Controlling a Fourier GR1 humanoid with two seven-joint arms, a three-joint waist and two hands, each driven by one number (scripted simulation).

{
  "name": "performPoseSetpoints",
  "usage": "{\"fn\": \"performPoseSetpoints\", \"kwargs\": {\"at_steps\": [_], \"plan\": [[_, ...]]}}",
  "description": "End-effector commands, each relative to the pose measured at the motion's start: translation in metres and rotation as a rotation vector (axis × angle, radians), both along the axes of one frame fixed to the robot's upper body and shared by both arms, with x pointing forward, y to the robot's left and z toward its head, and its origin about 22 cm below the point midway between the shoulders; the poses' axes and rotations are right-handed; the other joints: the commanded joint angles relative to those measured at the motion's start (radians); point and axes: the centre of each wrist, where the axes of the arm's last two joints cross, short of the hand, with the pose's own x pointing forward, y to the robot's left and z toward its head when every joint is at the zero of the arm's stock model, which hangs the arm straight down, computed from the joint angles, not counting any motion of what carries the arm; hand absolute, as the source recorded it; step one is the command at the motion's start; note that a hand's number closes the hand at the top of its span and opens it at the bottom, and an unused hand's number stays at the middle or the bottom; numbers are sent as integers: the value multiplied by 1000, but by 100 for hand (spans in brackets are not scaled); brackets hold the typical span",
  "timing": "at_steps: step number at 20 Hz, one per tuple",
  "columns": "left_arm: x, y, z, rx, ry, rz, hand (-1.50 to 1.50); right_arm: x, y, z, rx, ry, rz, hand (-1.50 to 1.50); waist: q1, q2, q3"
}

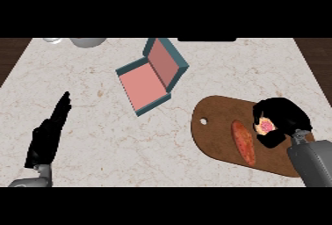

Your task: Pick the cupcake from the cutting board and place it in the cardboard box

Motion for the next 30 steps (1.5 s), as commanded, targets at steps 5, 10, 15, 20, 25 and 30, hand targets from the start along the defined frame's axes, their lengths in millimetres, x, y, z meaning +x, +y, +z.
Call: {"fn": "performPoseSetpoints", "kwargs": {"at_steps": [5,10,15,20,25,30], "plan": [[6,7,17,4,-1,-8,0,6,35,-15,20,-150,-150,150,2,0,0],[-18,2,-10,4,8,-4,0,2,60,-26,32,-231,-340,150,3,-1,0],[-7,-25,-12,24,-13,14,0,5,98,13,21,-352,-356,150,-1,-1,0],[-6,-11,3,-1,-14,-1,0,-6,90,60,199,-437,-286,150,-6,-5,0],[-11,9,-2,0,0,3,0,-14,119,86,510,-586,-158,150,-2,-3,0],[1,-10,19,2,-6,5,0,-2,143,126,607,-616,-74,150,7,-1,0]]}}
